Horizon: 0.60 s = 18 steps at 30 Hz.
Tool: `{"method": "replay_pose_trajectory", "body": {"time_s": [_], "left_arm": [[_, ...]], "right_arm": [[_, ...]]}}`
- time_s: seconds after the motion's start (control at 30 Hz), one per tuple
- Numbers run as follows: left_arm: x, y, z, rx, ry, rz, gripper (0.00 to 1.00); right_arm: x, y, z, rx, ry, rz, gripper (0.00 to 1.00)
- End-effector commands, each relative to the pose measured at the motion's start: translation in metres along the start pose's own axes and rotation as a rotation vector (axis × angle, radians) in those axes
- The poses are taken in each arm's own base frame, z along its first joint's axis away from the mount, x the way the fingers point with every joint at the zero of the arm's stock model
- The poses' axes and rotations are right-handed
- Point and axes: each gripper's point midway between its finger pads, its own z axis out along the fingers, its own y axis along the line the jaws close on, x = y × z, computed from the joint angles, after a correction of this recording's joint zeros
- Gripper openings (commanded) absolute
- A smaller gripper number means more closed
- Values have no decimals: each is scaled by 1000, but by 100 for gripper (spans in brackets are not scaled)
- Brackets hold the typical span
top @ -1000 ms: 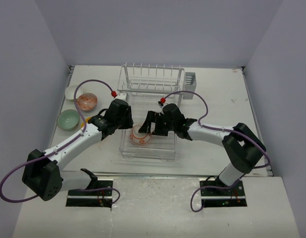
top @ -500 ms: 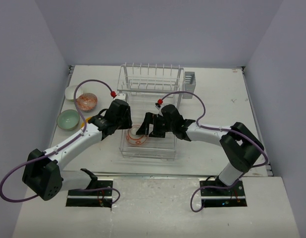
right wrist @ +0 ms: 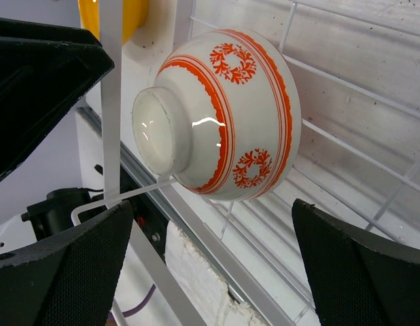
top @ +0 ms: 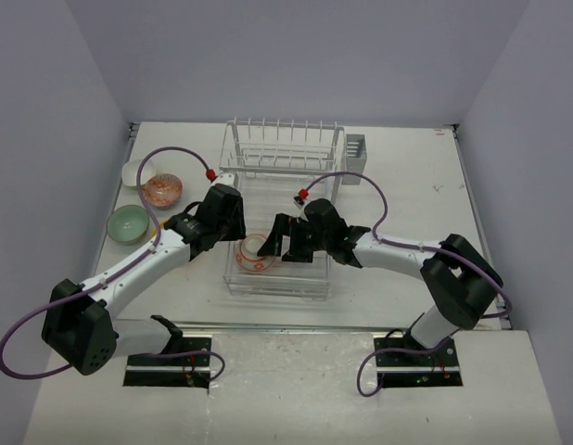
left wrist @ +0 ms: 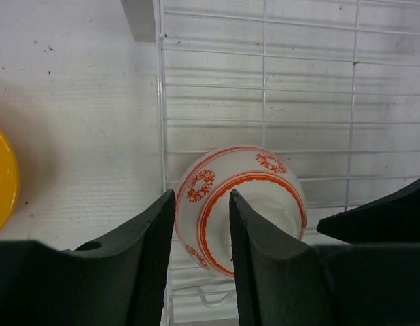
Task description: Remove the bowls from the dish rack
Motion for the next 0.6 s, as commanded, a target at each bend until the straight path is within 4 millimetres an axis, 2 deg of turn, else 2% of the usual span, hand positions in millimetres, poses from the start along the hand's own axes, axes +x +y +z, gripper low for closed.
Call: {"method": "replay_pose_trajectory", "body": {"time_s": [0.0,0.57], "left_arm": [[-18,-2,-10,-7,-52,5,39],[-8,-1,-6,-2,-22,9,39]], "right_arm": [[-2,13,-4,-22,-12,8,99],[4,0,20,-7,13,66,99]]}}
